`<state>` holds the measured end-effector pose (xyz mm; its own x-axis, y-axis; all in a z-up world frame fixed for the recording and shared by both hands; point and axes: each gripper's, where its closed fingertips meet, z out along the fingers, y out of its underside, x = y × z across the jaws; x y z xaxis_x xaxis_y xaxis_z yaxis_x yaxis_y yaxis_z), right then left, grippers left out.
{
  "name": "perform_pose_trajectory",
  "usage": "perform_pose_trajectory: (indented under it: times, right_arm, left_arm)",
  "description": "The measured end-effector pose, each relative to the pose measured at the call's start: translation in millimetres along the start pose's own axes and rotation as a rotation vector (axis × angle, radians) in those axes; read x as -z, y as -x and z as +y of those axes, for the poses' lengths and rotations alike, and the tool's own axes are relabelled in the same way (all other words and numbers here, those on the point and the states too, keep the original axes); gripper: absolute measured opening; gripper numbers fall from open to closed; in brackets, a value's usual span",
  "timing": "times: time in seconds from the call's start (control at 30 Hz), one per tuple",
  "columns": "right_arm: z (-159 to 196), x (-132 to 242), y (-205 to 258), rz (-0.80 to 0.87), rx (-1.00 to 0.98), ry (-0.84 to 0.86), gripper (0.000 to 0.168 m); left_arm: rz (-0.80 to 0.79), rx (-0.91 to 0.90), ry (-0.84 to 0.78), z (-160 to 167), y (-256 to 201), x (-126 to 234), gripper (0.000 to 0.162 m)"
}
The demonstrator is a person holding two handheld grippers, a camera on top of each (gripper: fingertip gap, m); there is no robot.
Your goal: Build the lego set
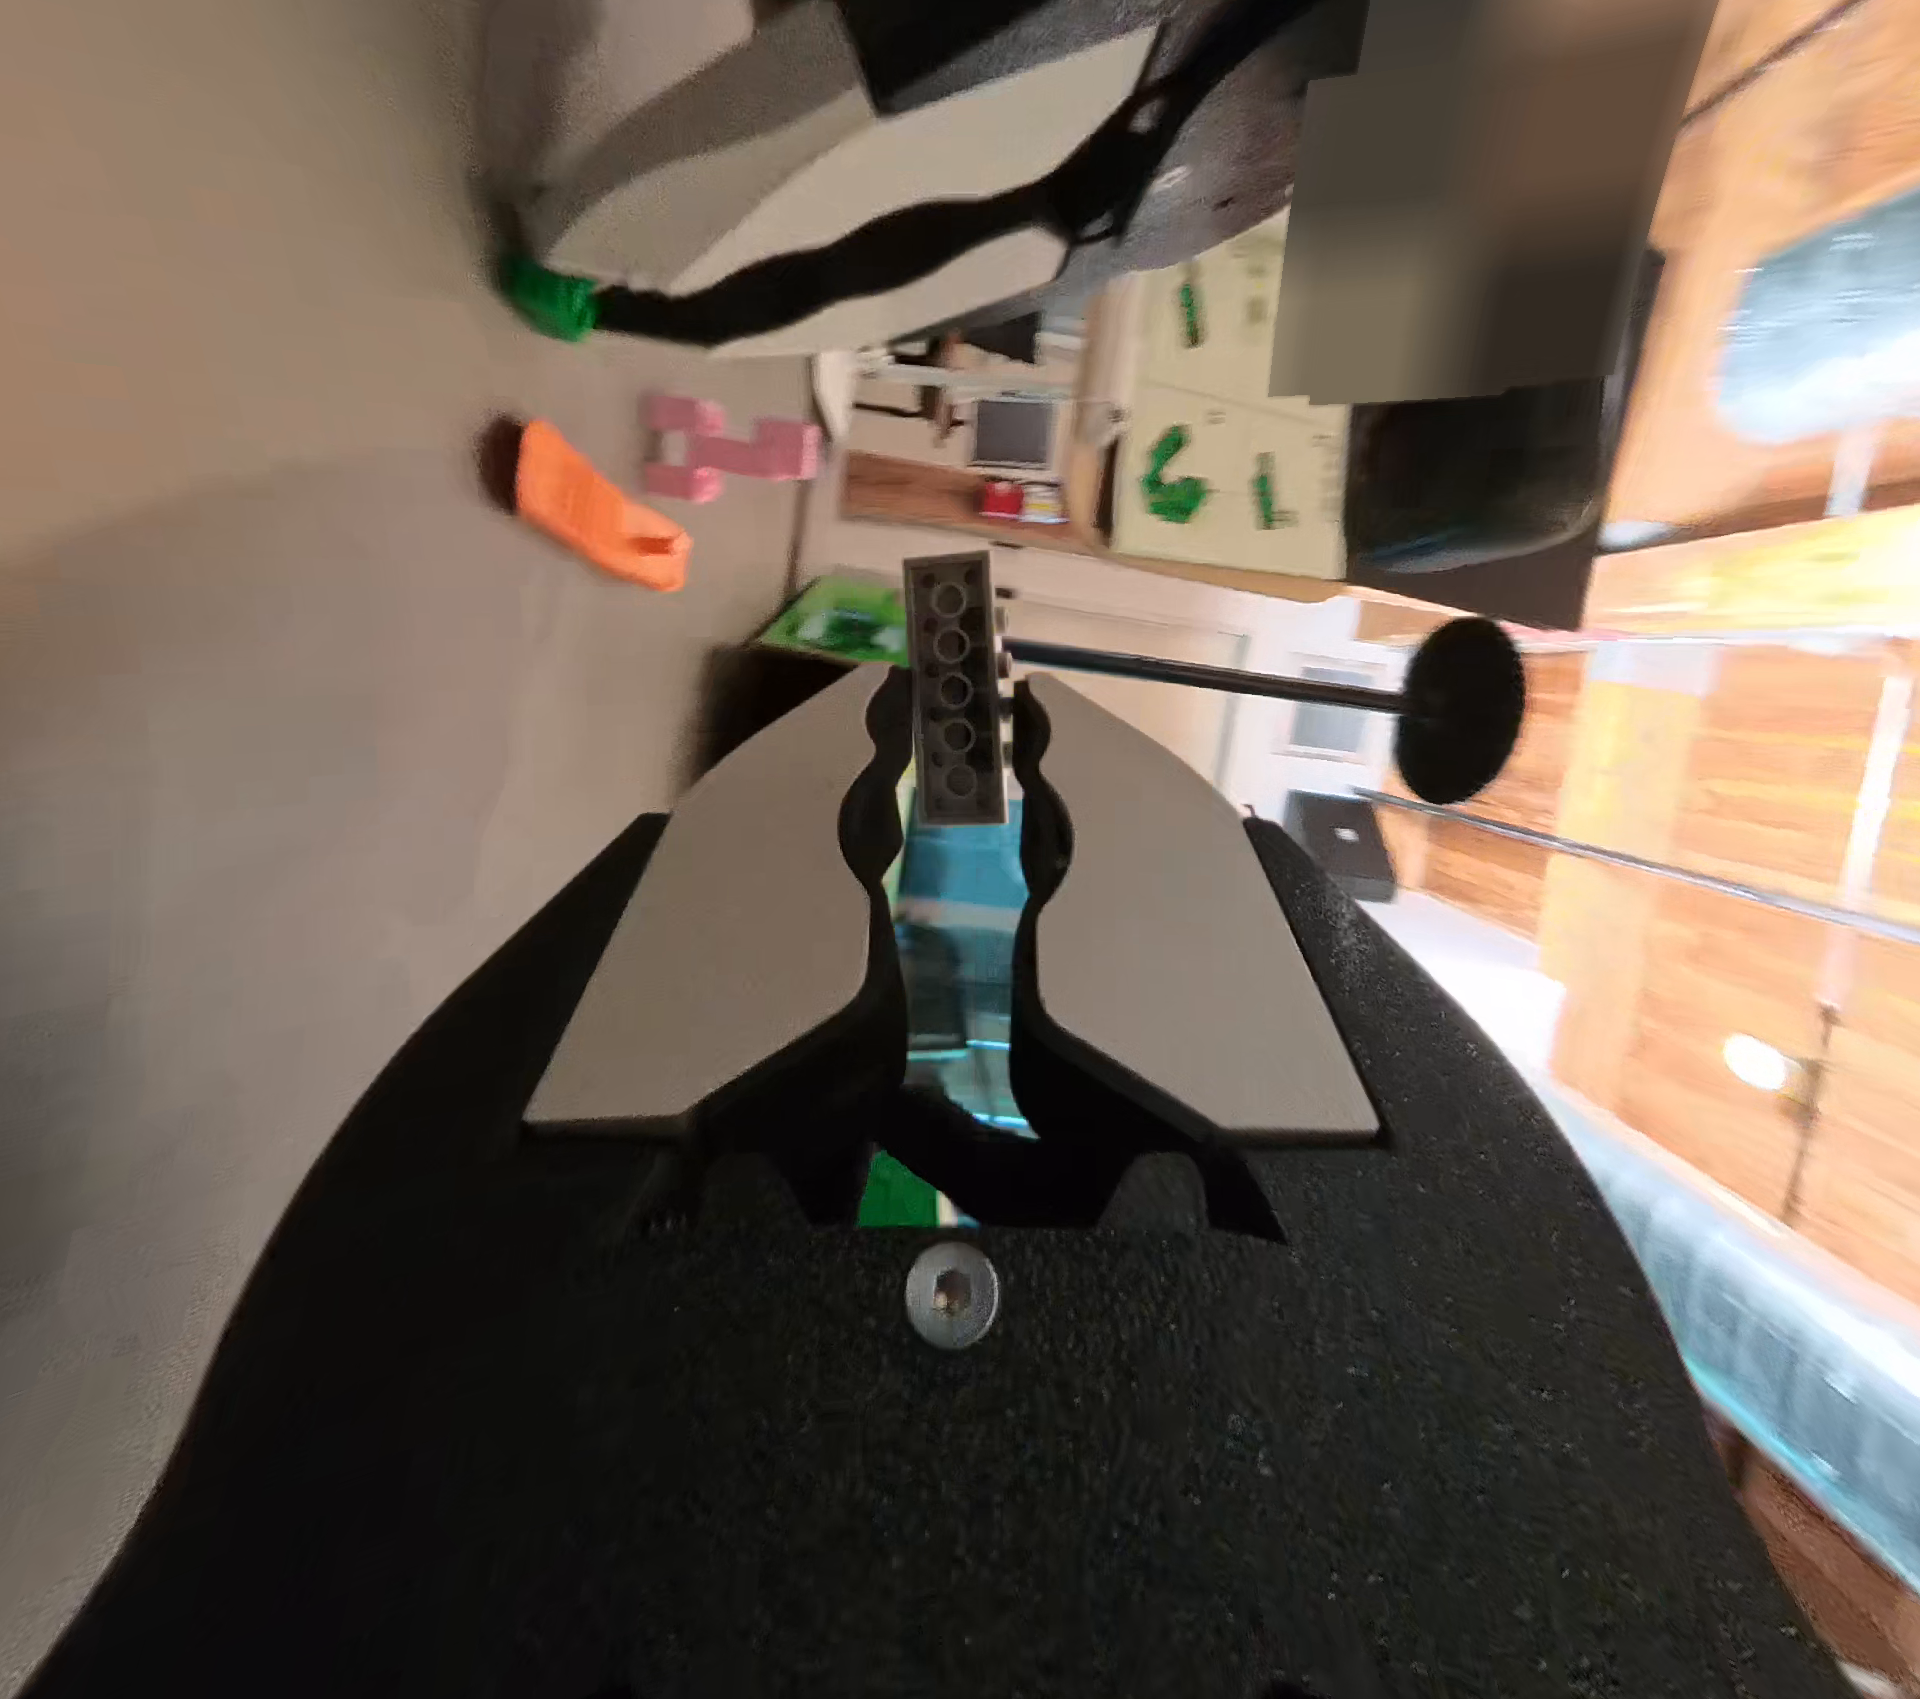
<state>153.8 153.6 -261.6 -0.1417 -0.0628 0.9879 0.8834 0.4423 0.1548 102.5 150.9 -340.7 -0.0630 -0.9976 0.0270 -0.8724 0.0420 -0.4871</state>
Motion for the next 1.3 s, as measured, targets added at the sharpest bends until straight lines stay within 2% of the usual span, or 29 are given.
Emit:
perform_pose_trajectory:
  times: [0.03,0.1,0.2,0.27,0.37,0.43,0.5,0.67,0.8,0.97,1.03,1.1,1.23,1.3]
  right_arm:
    - [-2.3,0.0,-4.3,0.037,0.006,-0.005,0.017]
    - [-6.1,0.3,-10.8,0.095,0.03,-0.015,0.018]
    - [-9.0,1.8,-14.4,0.126,0.047,-0.027,0.018]
    - [-10.3,3.4,-19.3,0.162,0.068,-0.03,0.018]
    - [-14.8,6.6,-28.9,0.227,0.095,-0.04,0.018]
    - [-18.1,8.8,-34.9,0.263,0.096,-0.051,0.018]
    - [-19.8,9.3,-36.8,0.271,0.11,-0.052,0.018]
    - [-22.2,9.8,-39.4,0.281,0.123,-0.051,0.018]
    - [-20.3,9.3,-38.1,0.266,0.096,-0.053,0.01]
    - [-2.7,6.0,-29.3,0.19,0.025,-0.012,0.011]
    - [12.6,1.7,-8.8,0.019,-0.133,0.009,0.01]
    - [20.3,1.3,8.1,-0.17,-0.412,-0.015,0.016]
    - [-5.7,16.6,7.9,-0.592,-1.028,-0.262,0.033]
    - [-21.2,25.2,-0.6,-0.767,-1.206,-0.399,0.042]
  left_arm:
    - [0.028,0.017,-0.02,-2.6,-3.2,0.8,0.018]
    - [0.111,0.075,-0.037,-3.7,-11.5,2.3,0.018]
    - [0.152,0.092,-0.11,-8.9,-13.4,12.8,0.018]
    - [0.207,0.115,-0.256,-25.7,-16.2,27.9,0.025]
    - [0.39,0.202,-0.528,-56.6,-26.0,60.2,0.042]
    - [0.485,0.246,-0.619,-66.7,-30.3,73.9,0.046]
    - [0.512,0.246,-0.623,-69.0,-34.2,75.0,0.043]
    - [0.526,0.228,-0.623,-75.4,-40.1,71.6,0.019]
    - [0.441,0.208,-0.632,-74.4,-31.8,69.4,0.018]
    - [0.329,0.178,-0.6,-66.8,-20.7,66.7,0.018]
    - [0.217,0.135,-0.532,-57.8,-11.7,58.4,0.018]
    - [0.104,0.054,-0.444,-48.0,-5.3,48.1,0.018]
    - [-0.012,-0.155,-0.31,-39.9,-10.1,32.1,0.018]
    - [-0.019,-0.281,-0.271,-39.6,-20.8,25.7,0.017]
